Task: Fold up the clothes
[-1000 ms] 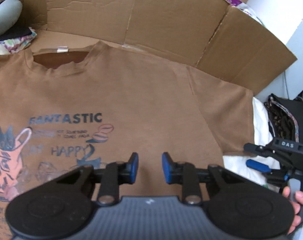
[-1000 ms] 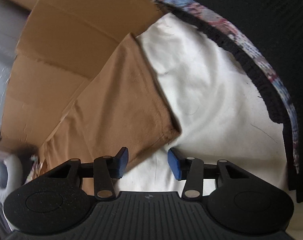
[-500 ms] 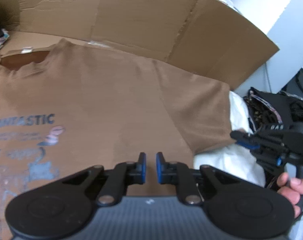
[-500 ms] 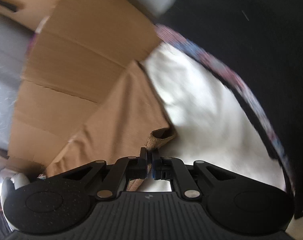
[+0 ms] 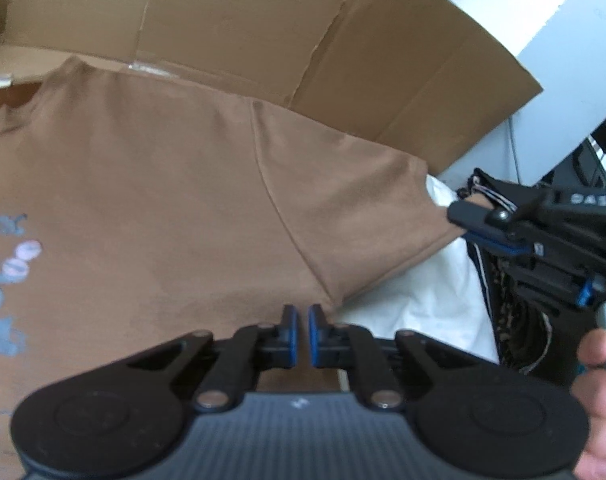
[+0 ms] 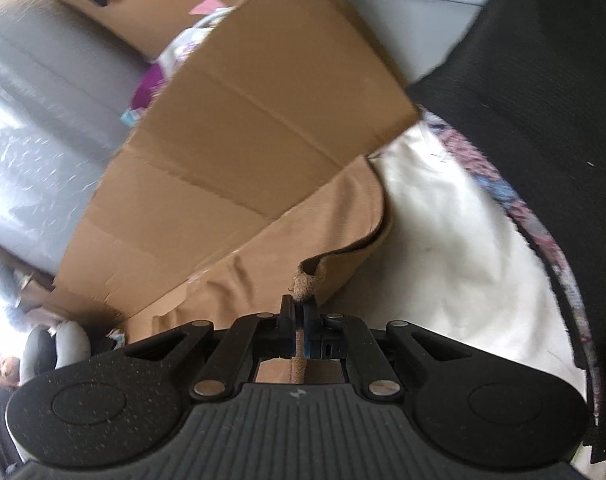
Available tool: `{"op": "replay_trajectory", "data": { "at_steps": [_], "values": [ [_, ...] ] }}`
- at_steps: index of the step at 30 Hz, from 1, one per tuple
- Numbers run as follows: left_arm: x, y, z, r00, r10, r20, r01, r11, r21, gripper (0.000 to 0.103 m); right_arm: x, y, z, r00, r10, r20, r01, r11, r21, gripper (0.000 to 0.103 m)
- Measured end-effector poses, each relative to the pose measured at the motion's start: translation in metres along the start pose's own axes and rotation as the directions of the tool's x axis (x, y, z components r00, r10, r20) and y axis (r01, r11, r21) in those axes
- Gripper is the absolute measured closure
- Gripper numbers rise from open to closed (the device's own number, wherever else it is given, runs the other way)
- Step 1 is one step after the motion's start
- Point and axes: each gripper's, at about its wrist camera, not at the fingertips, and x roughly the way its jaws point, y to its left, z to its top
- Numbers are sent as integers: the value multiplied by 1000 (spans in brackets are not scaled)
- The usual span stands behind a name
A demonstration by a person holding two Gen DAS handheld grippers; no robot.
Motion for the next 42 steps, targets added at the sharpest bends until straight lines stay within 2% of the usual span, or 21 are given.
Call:
{"op": "replay_trajectory", "data": {
  "at_steps": [8, 15, 18, 24, 28, 32, 34, 35, 38, 42],
  "values": [
    [13, 10, -7, 999, -34, 13, 35, 991, -128, 101, -1, 19, -6, 995, 81, -50, -83, 995, -49, 102],
    [24, 24, -17, 996, -79, 35, 85, 961, -264, 102, 7, 33, -19, 980, 138, -143, -149, 986, -72, 102],
    [27, 31, -22, 994, -99, 56, 112, 933, -343, 103, 12, 38, -24, 972, 151, -180, -165, 984, -66, 102],
    [30, 45, -35, 984, -138, 109, 174, 859, -481, 103, 21, 47, -40, 951, 175, -257, -195, 979, -54, 102],
    [33, 50, -39, 980, -156, 126, 198, 839, -507, 102, 27, 47, -49, 935, 175, -308, -197, 979, -41, 102],
    [31, 52, -38, 980, -163, 114, 199, 845, -497, 102, 27, 46, -53, 927, 190, -324, -214, 976, -38, 95],
    [26, 53, -38, 983, -156, 101, 186, 854, -486, 102, 25, 49, -56, 923, 192, -332, -223, 973, -57, 84],
    [23, 52, -39, 984, -151, 93, 177, 860, -478, 102, 24, 50, -57, 922, 194, -335, -228, 972, -63, 75],
    [12, 51, -39, 990, -126, 69, 144, 885, -442, 100, 17, 49, -59, 922, 198, -333, -235, 969, -75, 73],
    [-7, 49, -39, 997, -62, 52, 77, 925, -371, 85, 8, 41, -61, 931, 183, -317, -220, 971, -87, 73]
  ]
}}
